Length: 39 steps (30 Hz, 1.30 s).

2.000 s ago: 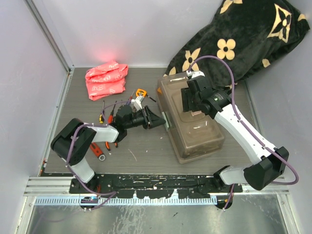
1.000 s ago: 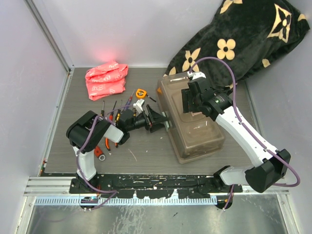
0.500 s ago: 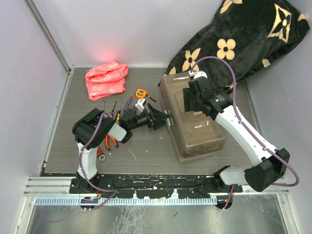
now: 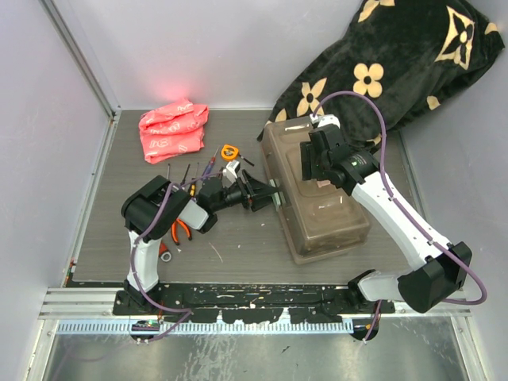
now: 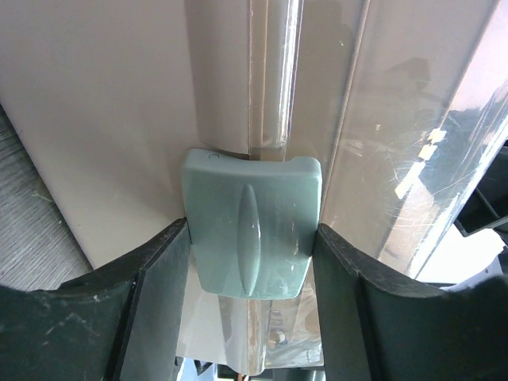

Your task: Pack the tool kit

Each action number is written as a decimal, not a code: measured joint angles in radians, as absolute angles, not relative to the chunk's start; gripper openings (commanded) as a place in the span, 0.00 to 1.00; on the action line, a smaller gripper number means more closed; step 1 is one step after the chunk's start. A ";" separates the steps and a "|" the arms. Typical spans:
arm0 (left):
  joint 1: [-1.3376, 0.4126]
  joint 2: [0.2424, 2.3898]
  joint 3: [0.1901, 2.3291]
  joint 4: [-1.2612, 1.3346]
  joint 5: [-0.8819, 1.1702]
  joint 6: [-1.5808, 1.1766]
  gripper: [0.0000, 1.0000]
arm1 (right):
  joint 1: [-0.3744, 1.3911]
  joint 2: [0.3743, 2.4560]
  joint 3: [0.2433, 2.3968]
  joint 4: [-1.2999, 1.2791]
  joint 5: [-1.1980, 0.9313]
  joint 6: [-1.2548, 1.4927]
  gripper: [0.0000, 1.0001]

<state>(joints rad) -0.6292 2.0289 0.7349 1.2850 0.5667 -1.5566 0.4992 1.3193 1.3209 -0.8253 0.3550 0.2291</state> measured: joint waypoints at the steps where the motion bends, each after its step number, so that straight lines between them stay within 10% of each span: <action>1: -0.629 2.029 0.736 1.284 0.568 -1.557 0.02 | 0.499 1.317 1.318 -0.822 0.355 0.228 0.69; 26: -0.629 1.857 0.796 0.847 0.579 -1.409 0.01 | 0.490 1.277 1.265 -0.773 0.357 0.215 0.70; 30: -0.629 1.845 0.804 0.815 0.580 -1.380 0.49 | 0.488 1.270 1.254 -0.762 0.354 0.215 0.70; 39: -0.633 1.937 0.804 0.967 0.616 -1.377 0.72 | 0.478 1.262 1.243 -0.751 0.356 0.207 0.70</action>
<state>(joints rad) -0.6334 1.9373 0.8040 0.9672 0.6163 -1.3773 0.4778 1.2617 1.2430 -0.7513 0.3561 0.2070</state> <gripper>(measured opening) 0.702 0.698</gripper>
